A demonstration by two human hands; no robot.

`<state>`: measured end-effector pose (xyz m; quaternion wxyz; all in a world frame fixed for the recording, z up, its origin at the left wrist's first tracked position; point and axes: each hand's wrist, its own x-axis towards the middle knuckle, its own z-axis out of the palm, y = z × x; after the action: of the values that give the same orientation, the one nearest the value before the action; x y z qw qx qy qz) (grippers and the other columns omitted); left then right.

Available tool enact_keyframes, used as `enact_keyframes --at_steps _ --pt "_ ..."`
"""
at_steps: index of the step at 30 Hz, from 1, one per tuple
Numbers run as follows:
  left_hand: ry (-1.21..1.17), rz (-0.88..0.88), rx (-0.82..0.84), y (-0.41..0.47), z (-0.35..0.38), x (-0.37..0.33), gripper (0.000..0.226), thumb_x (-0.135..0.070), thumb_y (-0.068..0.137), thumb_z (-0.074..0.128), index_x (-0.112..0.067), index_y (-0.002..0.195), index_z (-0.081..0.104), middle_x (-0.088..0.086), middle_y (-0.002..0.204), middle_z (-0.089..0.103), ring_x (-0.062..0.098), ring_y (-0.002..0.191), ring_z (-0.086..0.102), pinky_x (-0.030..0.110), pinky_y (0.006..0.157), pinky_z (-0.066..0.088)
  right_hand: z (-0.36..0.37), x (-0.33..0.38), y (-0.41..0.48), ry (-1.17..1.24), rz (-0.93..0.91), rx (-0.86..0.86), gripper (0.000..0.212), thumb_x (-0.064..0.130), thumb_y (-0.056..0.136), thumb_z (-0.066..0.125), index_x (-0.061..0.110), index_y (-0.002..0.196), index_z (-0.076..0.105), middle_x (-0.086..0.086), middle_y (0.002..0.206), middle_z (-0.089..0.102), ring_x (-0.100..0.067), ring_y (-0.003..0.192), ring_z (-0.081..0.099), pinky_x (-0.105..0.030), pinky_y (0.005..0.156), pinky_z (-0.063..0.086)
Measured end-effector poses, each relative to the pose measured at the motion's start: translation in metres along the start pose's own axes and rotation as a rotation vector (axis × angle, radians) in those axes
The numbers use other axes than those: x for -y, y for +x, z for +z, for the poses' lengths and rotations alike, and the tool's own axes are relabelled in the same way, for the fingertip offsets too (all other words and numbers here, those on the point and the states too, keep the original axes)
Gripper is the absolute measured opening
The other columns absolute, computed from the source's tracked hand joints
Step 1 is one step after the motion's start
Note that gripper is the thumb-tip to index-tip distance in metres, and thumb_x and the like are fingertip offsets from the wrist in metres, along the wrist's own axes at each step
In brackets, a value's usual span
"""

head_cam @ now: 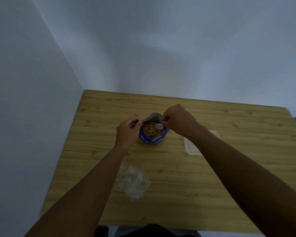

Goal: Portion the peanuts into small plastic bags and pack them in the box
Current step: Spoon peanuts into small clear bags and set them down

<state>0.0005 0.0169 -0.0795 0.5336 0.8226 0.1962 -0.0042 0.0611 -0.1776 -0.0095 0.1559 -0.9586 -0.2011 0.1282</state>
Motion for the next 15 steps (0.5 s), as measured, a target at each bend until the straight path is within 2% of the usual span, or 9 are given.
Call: enact_keyframes --at_steps 2,5,7,10,11,13,15 --pt "0.001 -0.007 0.002 0.0 0.0 0.001 0.03 -0.028 0.094 0.064 -0.012 0.119 0.07 0.0 0.109 0.072 0.006 0.093 0.064 0.007 0.069 0.045 0.014 0.004 0.004 0.001 0.027 0.026 0.009 0.023 0.082 0.076 0.015 0.077 0.077 -0.007 0.076 0.072 -0.022 0.071 0.067 -0.037 0.067 0.058" --pt "0.009 -0.007 0.001 0.0 0.001 0.004 0.03 -0.029 0.094 0.063 -0.013 0.119 0.07 -0.003 0.109 0.071 0.004 0.093 0.063 0.004 0.069 0.044 0.025 0.005 0.007 0.028 0.12 -0.015 0.006 0.02 0.081 0.072 0.02 0.083 0.078 -0.007 0.084 0.073 -0.023 0.077 0.067 -0.033 0.065 0.054" --pt "0.01 -0.001 0.003 0.0 0.001 0.003 0.031 -0.029 0.094 0.063 -0.013 0.119 0.07 -0.002 0.11 0.072 0.006 0.095 0.065 0.012 0.077 0.05 0.026 0.003 0.007 -0.034 0.176 -0.049 0.012 0.027 0.081 0.071 0.027 0.091 0.078 -0.002 0.095 0.072 -0.024 0.089 0.066 -0.03 0.068 0.047" --pt "-0.004 -0.025 0.032 -0.002 -0.003 0.004 0.036 -0.035 0.095 0.059 -0.014 0.122 0.067 0.002 0.112 0.071 0.014 0.101 0.067 0.032 0.09 0.056 0.022 -0.003 -0.001 -0.084 0.182 -0.103 0.03 0.052 0.076 0.076 0.033 0.099 0.074 0.005 0.102 0.07 -0.021 0.105 0.061 -0.033 0.078 0.044" --pt "-0.015 -0.049 0.038 -0.004 -0.005 0.007 0.039 -0.041 0.093 0.056 -0.017 0.122 0.067 0.003 0.111 0.072 0.015 0.1 0.068 0.037 0.09 0.056 0.022 -0.005 -0.006 -0.07 0.168 -0.157 0.038 0.06 0.075 0.075 0.031 0.1 0.073 0.005 0.102 0.069 -0.02 0.106 0.059 -0.034 0.08 0.043" --pt "-0.01 -0.1 0.042 -0.01 -0.008 0.018 0.044 -0.048 0.087 0.051 -0.021 0.119 0.066 0.004 0.107 0.071 0.018 0.096 0.069 0.043 0.087 0.057 0.029 -0.007 -0.018 -0.05 0.095 -0.423 0.044 0.062 0.08 0.071 0.024 0.103 0.073 0.001 0.097 0.067 -0.022 0.101 0.057 -0.035 0.082 0.043" --pt "0.051 -0.137 0.065 -0.022 -0.011 0.033 0.034 -0.043 0.09 0.054 -0.02 0.112 0.067 0.004 0.102 0.071 0.022 0.093 0.069 0.042 0.084 0.058 0.04 0.001 -0.038 -0.035 -0.071 -0.75 0.03 0.042 0.091 0.069 0.015 0.102 0.072 -0.007 0.092 0.064 -0.026 0.09 0.055 -0.038 0.079 0.044"
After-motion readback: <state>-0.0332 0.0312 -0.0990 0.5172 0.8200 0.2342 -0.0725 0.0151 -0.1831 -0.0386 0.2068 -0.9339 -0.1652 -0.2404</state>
